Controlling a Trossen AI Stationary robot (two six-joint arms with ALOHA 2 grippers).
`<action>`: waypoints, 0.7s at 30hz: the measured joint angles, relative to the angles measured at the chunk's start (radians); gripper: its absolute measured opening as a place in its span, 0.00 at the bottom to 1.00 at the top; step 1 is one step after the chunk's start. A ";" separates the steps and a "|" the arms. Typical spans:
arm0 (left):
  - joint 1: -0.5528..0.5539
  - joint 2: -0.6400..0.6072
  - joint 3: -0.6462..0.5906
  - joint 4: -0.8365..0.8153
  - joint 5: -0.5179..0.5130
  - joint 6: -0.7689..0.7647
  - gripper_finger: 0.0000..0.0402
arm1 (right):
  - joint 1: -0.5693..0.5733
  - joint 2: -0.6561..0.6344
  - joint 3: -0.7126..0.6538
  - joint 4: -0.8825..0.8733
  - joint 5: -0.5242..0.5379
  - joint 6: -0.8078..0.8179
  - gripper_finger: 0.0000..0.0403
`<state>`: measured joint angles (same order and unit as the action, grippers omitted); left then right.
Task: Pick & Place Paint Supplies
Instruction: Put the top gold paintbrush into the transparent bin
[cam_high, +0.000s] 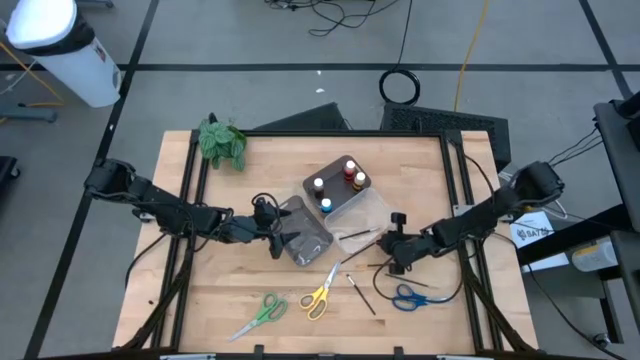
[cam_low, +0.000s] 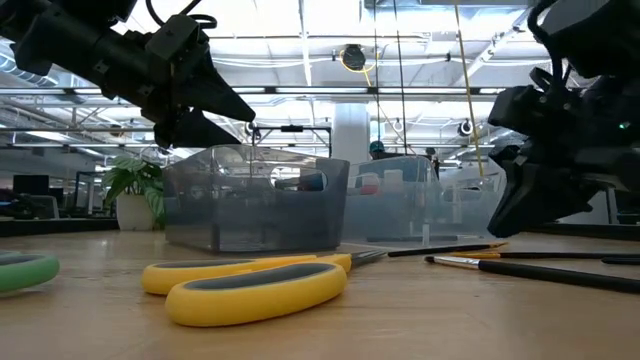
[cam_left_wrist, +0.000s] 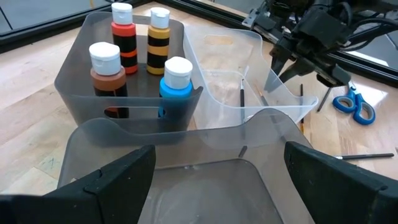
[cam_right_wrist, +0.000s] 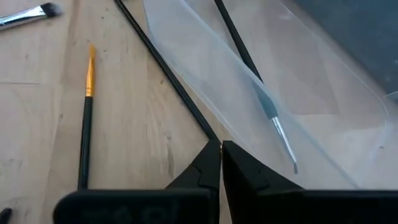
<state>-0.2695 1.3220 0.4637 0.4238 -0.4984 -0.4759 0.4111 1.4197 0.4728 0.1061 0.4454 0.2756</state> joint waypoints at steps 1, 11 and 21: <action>0.000 0.000 0.000 0.000 0.000 0.000 0.91 | -0.005 0.010 0.000 0.003 0.001 0.000 0.02; 0.000 0.000 0.000 0.000 0.000 0.000 0.91 | -0.025 0.077 0.001 0.062 -0.017 0.000 0.00; 0.000 0.000 0.000 0.000 0.000 0.000 0.91 | -0.004 0.024 0.001 0.049 -0.221 0.019 0.00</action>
<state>-0.2695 1.3220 0.4637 0.4236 -0.4984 -0.4759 0.4071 1.4433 0.4737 0.1548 0.2246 0.2945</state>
